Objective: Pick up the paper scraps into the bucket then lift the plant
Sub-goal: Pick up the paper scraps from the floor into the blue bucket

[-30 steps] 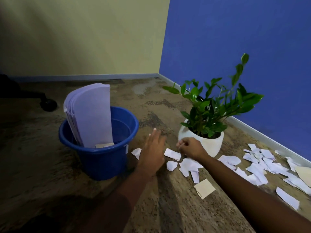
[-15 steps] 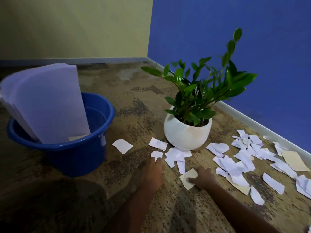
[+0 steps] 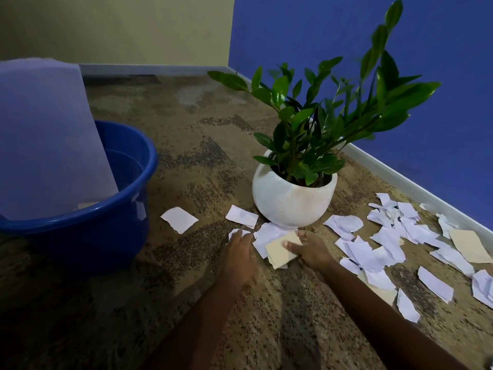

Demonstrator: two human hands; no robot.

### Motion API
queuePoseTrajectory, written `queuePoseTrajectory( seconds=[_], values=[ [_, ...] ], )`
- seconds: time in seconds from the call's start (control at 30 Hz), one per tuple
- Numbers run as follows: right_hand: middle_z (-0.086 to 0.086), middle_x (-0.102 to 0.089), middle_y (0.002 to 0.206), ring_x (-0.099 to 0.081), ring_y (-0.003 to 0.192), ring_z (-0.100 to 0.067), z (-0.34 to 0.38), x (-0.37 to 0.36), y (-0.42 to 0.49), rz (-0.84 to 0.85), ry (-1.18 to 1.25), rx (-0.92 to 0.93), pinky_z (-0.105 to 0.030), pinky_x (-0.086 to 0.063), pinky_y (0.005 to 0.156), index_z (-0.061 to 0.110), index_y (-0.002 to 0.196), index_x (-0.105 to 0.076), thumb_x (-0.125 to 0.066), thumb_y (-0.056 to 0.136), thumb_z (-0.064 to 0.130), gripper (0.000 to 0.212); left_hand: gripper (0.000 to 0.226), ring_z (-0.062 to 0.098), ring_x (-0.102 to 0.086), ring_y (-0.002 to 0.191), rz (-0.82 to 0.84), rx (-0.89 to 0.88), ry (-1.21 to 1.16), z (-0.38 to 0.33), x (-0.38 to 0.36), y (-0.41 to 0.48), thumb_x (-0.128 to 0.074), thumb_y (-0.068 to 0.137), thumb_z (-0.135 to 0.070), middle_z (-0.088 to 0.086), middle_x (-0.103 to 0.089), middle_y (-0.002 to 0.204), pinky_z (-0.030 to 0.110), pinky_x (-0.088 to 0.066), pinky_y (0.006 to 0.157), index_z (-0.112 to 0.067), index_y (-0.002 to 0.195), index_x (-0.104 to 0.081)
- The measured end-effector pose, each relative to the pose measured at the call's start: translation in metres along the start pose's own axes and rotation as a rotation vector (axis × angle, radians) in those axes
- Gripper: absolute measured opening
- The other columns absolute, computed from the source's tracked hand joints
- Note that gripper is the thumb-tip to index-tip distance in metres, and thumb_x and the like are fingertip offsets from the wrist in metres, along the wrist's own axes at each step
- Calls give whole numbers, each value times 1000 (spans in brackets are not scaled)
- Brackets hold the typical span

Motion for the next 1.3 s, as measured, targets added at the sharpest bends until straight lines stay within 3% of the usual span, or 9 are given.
queuePoseTrajectory(
  seconds=[0.1,0.2,0.4,0.53,0.63,0.87,1.03,1.17,1.3],
  values=[
    [-18,-57,126,-56,114,-32,-1,-11,15,-148,85,-58,-39,-50,91,-5,127,-47,-73,78,3,56,55,13,-25,146,128,-34,-71,1,-5,5,-41,96,-6,0,-25,157,25,-23,117,-12,149,-27],
    [-18,-53,134,-50,123,-33,-3,-26,23,-168,76,-79,-48,-42,105,-1,130,-42,-78,73,5,67,54,14,-25,146,155,-52,-70,4,-10,5,-41,96,-8,0,-25,158,25,-21,118,-13,148,-28],
    [-17,-40,138,-37,131,-31,4,-38,32,-286,-260,-163,-37,-37,107,3,128,-48,-81,71,31,71,50,15,-31,143,119,-59,-131,10,-10,3,-43,95,-6,1,-32,154,23,-23,114,-12,144,-36],
    [-13,-30,147,-23,139,-34,8,-56,29,-151,-422,-179,-43,-28,112,8,132,-47,-75,75,39,71,49,21,-45,133,89,17,-314,12,-7,5,-47,92,0,7,-45,145,28,-35,111,-10,140,-42],
    [-11,-43,139,-33,133,-30,12,-70,21,-90,-624,-72,-38,-32,105,8,128,-51,-69,78,45,64,49,26,-52,125,70,111,-488,14,-5,6,-50,89,5,14,-53,135,32,-42,106,-7,137,-44],
    [-11,-61,119,-55,110,-25,25,-71,-6,15,-378,178,-26,-36,77,4,122,-54,-56,92,24,36,67,25,-49,123,-27,201,-727,22,5,-1,-62,85,-1,16,-43,137,28,-44,93,-11,144,-33],
    [3,-51,72,-50,62,-6,34,-82,-28,331,-77,154,-6,-43,46,18,78,-52,-41,100,24,25,64,20,-55,107,-9,201,-837,31,17,-4,-64,83,6,15,-54,134,17,-48,77,-4,140,-38],
    [-1,-56,77,-51,69,-11,40,-80,-23,254,-272,215,-18,-40,54,3,93,-63,-43,99,29,33,48,20,-56,97,-139,300,-786,42,30,-6,-66,82,6,24,-61,124,25,-47,72,5,127,-50],
    [-12,-55,134,-50,121,-24,35,-54,-1,-64,-610,275,-31,-41,101,6,126,-57,-58,90,30,43,61,32,-50,125,-292,435,-743,60,42,-8,-66,85,-4,20,-51,138,35,-46,95,0,140,-40]
  ],
)
Point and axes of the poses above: each hand's wrist, its own y-axis towards the middle knuckle, its own x-axis out of the back of the hand, z = x × y, the point moved 3 cm from there along y, towards the middle knuckle
